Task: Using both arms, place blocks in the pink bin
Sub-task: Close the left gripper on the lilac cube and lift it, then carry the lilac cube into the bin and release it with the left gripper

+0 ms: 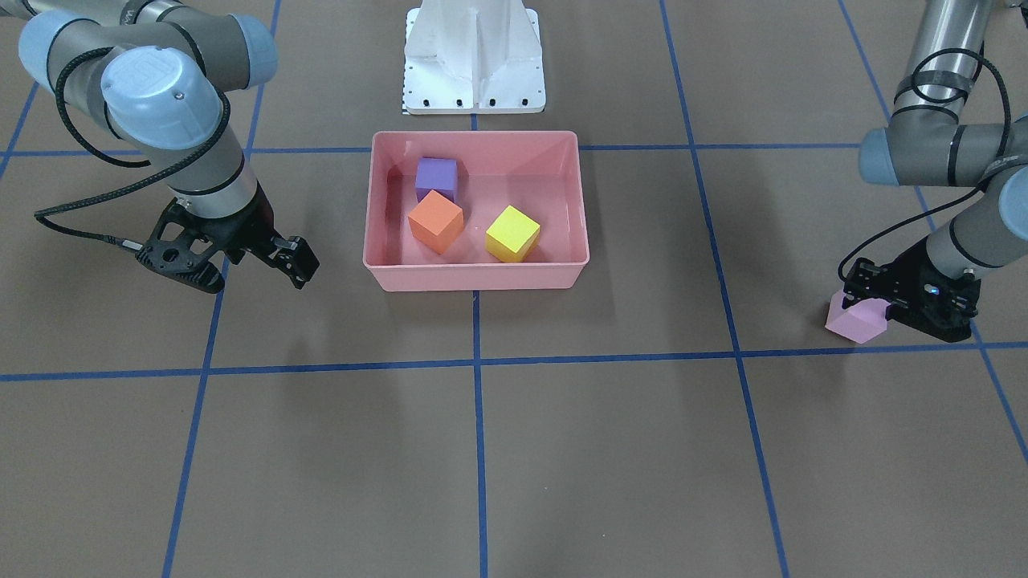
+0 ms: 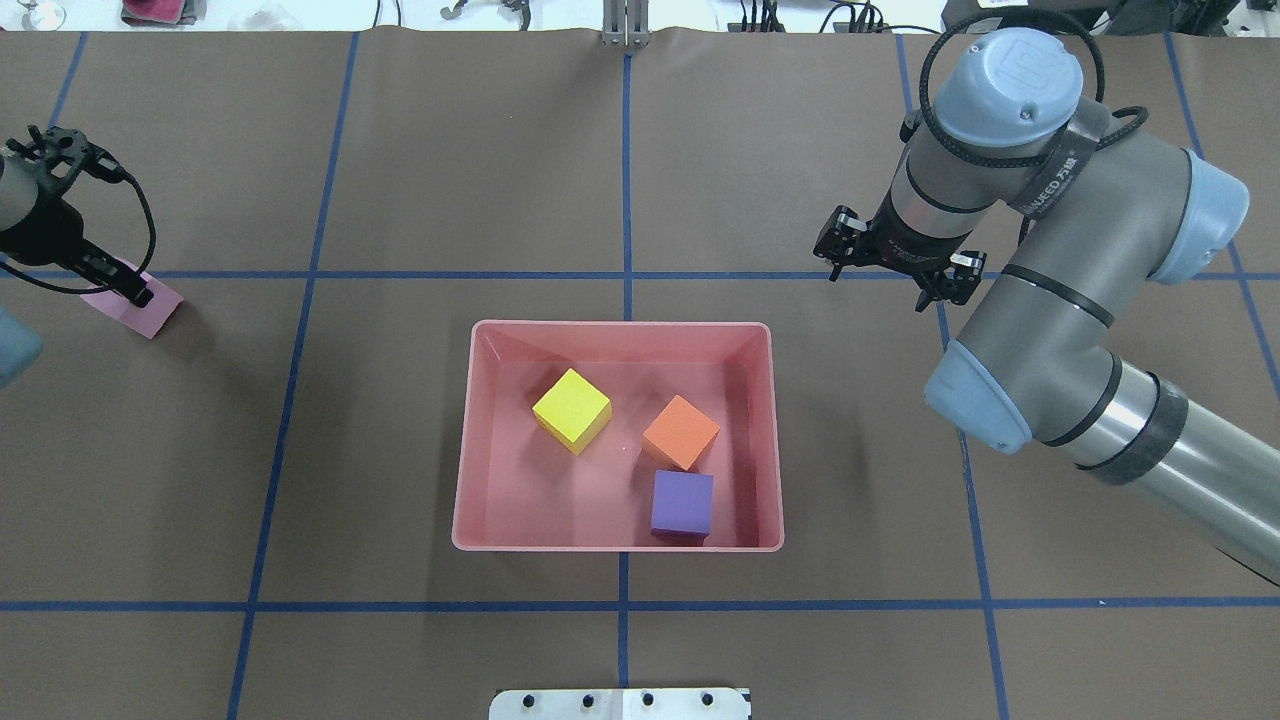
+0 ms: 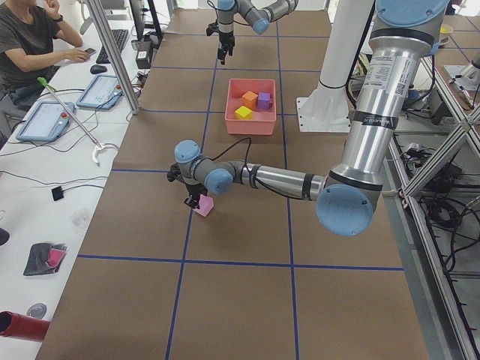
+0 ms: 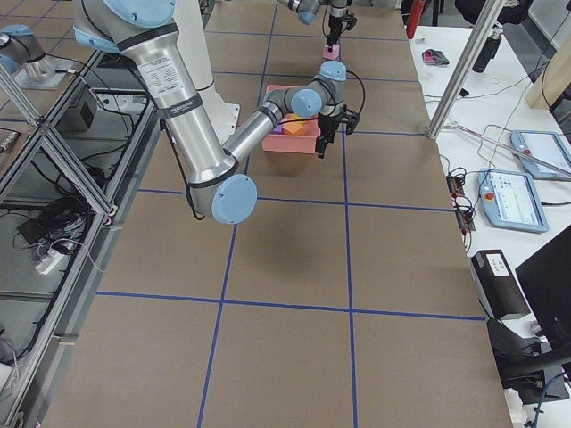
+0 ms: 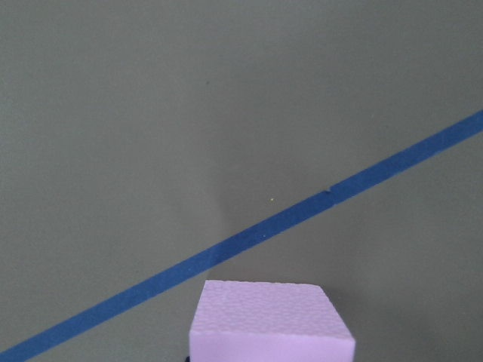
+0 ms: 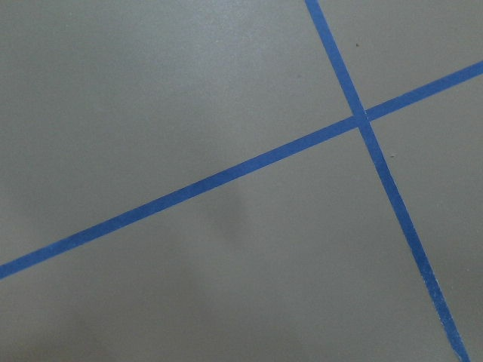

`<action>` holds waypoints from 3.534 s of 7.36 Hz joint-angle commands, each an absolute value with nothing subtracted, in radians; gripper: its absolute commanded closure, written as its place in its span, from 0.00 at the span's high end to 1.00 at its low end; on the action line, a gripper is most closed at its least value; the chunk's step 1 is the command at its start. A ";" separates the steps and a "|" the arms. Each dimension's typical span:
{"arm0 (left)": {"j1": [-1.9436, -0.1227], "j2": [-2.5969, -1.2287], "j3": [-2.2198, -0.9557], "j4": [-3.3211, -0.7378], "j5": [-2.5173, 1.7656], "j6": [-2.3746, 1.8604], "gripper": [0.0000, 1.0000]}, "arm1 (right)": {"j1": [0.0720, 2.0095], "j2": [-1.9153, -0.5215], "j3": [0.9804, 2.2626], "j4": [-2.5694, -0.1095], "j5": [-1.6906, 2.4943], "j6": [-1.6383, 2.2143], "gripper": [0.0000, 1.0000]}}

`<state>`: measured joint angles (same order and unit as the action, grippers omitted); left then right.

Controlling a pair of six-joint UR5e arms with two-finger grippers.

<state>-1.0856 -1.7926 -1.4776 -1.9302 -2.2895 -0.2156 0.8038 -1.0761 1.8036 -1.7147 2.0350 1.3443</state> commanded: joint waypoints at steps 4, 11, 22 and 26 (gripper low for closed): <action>-0.929 -2.032 -1.912 -1.617 -2.370 -0.943 0.00 | 0.894 -1.163 1.815 -1.717 2.060 1.145 1.00; -0.419 -2.186 -1.962 -1.381 -1.936 -1.232 0.00 | 0.904 -1.175 1.807 -1.709 2.068 1.123 1.00; -0.417 -2.233 -1.784 -1.457 -1.911 -1.220 0.73 | 0.905 -1.177 1.815 -1.710 2.086 1.124 1.00; -0.489 -2.235 -1.941 -1.402 -1.917 -1.220 0.99 | 0.920 -1.175 1.819 -1.712 2.088 1.124 1.00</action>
